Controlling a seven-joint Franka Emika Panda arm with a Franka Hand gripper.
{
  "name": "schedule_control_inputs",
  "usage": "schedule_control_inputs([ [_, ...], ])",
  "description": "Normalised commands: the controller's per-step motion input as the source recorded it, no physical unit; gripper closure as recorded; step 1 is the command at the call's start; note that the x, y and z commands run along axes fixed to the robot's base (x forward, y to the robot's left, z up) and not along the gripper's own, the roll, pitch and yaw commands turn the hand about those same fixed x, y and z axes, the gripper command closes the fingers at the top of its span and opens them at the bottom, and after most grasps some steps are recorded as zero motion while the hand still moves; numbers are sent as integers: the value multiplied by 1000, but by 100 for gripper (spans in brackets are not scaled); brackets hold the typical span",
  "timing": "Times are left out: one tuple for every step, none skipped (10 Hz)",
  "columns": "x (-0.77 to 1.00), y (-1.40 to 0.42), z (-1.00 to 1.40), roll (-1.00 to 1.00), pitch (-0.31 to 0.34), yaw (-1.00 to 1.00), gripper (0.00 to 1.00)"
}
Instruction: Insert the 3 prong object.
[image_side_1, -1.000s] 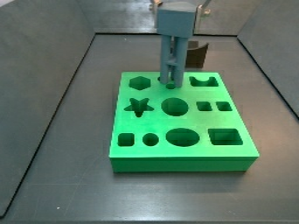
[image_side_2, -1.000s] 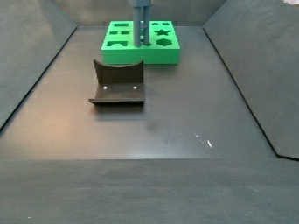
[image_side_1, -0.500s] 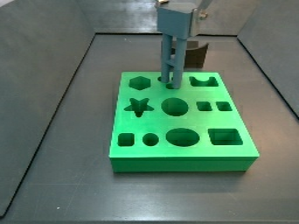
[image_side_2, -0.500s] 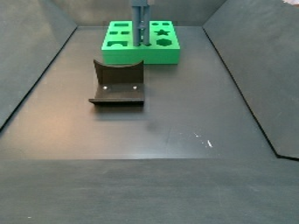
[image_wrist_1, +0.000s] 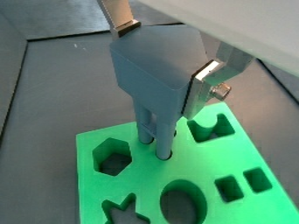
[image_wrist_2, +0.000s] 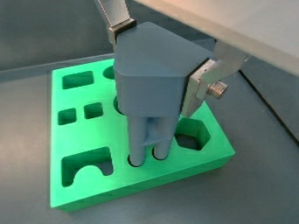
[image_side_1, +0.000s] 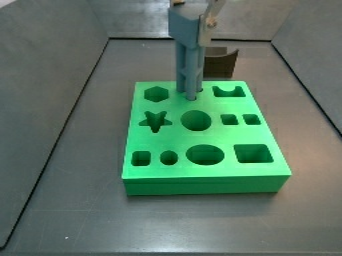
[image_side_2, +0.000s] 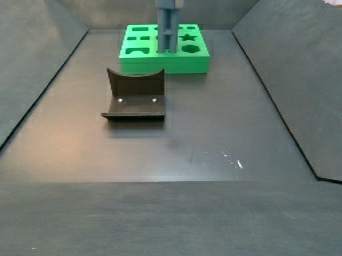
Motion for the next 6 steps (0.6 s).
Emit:
schedule_control_inputs([
  [174, -29, -589, -44, 0, -251, 100],
  [194, 0, -617, -131, 0, -174, 100],
  [323, 0, -591, -133, 0, -60, 100],
  [503, 0, -517, -60, 31, 0, 100],
  [191, 0, -343, -139, 0, -71, 100],
  [69, 3, 0, -137, 0, -46, 100],
])
